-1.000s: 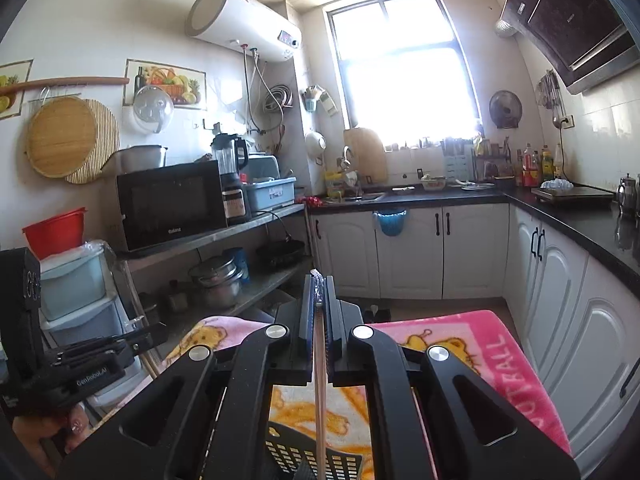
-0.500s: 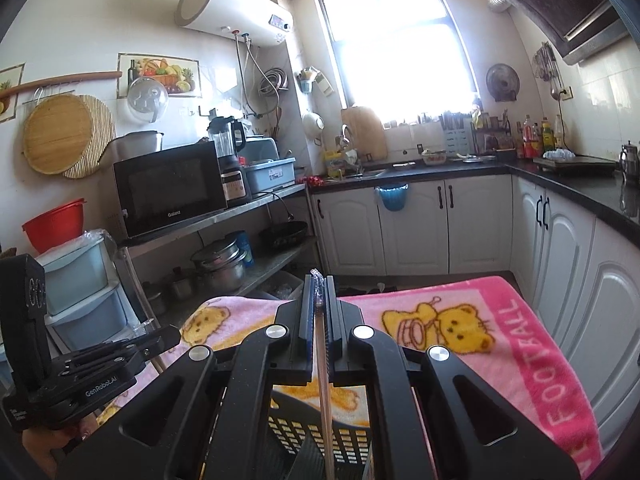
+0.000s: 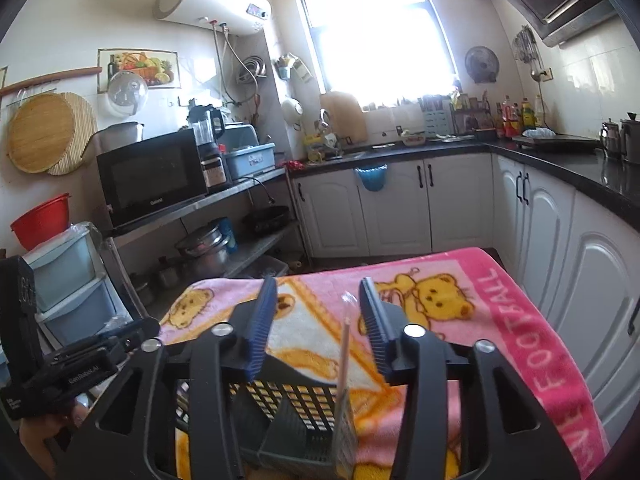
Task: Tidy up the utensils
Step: 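Move both open grippers back to the remaining chopsticks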
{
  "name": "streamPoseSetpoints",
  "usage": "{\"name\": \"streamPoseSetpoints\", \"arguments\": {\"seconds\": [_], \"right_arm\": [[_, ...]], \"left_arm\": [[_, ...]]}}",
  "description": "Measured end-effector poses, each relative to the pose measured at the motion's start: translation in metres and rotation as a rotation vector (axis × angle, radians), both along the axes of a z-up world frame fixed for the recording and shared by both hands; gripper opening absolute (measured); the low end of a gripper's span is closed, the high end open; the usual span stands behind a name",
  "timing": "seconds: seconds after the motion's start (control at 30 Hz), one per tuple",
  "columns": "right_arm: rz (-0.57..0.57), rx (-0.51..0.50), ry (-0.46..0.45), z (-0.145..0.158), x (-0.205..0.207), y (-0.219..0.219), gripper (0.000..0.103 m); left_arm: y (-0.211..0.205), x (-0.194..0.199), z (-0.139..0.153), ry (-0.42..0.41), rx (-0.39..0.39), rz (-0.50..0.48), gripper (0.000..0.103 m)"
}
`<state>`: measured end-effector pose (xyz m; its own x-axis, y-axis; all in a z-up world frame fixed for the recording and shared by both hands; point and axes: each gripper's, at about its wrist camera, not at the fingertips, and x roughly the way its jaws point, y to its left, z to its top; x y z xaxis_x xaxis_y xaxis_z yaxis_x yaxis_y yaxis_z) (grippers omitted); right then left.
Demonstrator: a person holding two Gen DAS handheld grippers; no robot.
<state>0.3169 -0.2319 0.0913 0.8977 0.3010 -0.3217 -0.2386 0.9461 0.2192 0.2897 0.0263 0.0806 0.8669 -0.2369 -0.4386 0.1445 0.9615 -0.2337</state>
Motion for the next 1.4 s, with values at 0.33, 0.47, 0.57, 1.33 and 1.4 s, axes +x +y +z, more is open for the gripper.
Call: {"name": "streamPoseSetpoints", "arguments": {"seconds": [0.33, 0.47, 0.57, 1.33, 1.4], "right_arm": [[-0.007, -0.033, 0.036, -0.014, -0.021, -0.009, 0.058], [-0.008, -0.044, 0.038, -0.016, -0.031, -0.013, 0.061], [-0.01, -0.046, 0.041, -0.017, -0.038, -0.016, 0.062], [0.008, -0.084, 0.117, -0.047, -0.085, -0.022, 0.062], [0.01, -0.089, 0.131, -0.051, -0.087, -0.02, 0.062]], "left_arm": [[0.004, -0.017, -0.002, -0.02, -0.018, 0.014, 0.081], [0.009, -0.028, 0.004, -0.045, -0.046, 0.026, 0.092], [0.011, -0.036, 0.008, -0.056, -0.058, 0.031, 0.093], [0.027, -0.091, -0.009, -0.027, -0.097, 0.065, 0.093], [0.027, -0.094, -0.014, -0.015, -0.1, 0.065, 0.093]]}}
